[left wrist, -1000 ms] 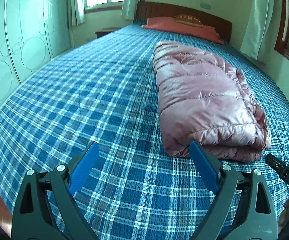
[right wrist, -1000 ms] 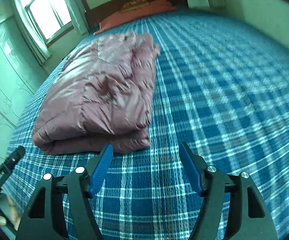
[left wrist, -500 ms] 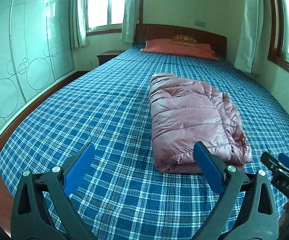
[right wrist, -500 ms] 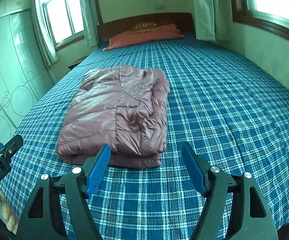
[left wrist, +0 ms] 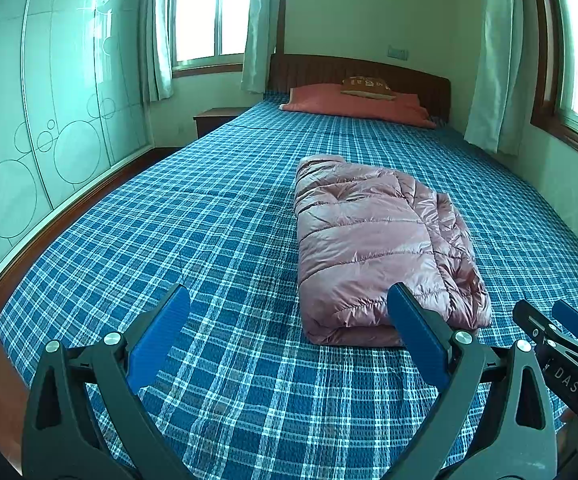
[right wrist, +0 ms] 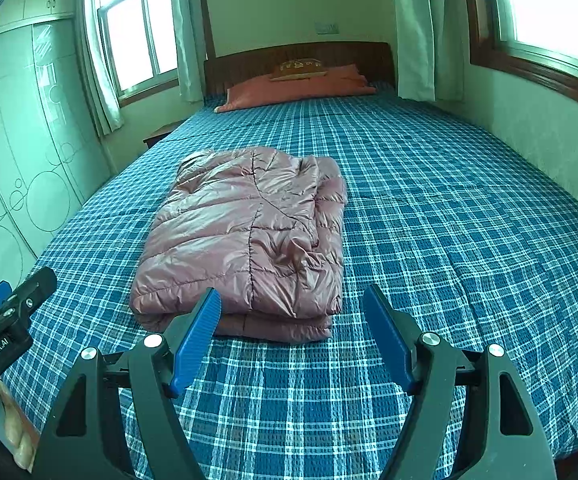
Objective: Fold large clothes
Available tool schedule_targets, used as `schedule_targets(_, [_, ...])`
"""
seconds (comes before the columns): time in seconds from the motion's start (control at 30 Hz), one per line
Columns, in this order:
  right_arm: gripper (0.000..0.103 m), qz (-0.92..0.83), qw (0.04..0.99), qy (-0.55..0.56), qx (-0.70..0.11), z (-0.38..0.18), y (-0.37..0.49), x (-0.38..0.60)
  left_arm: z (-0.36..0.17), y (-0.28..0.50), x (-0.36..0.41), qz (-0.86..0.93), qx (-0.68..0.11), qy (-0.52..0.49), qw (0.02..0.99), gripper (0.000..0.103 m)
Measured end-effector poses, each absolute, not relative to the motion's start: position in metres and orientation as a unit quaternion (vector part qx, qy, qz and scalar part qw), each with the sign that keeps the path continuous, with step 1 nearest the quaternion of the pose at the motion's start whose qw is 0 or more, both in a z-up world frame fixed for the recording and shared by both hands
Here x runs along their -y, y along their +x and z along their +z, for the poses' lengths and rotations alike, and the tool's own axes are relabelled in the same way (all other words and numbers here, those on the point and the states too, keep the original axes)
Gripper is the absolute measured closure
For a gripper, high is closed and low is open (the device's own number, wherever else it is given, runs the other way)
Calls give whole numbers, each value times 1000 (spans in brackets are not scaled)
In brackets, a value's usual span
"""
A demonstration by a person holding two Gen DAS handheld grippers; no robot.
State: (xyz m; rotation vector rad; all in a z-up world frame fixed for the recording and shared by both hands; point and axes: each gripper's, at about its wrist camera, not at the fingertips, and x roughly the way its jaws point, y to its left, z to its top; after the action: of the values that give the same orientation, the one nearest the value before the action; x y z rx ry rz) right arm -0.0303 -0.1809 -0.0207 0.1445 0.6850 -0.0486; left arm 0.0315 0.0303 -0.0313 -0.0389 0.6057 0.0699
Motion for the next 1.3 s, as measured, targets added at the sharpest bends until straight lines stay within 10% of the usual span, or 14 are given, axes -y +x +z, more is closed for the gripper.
schedule_targets(1.3, [30,-20,942,64,-329,-20,-30,172,-37,32,-30,38,-306,-22,951,4])
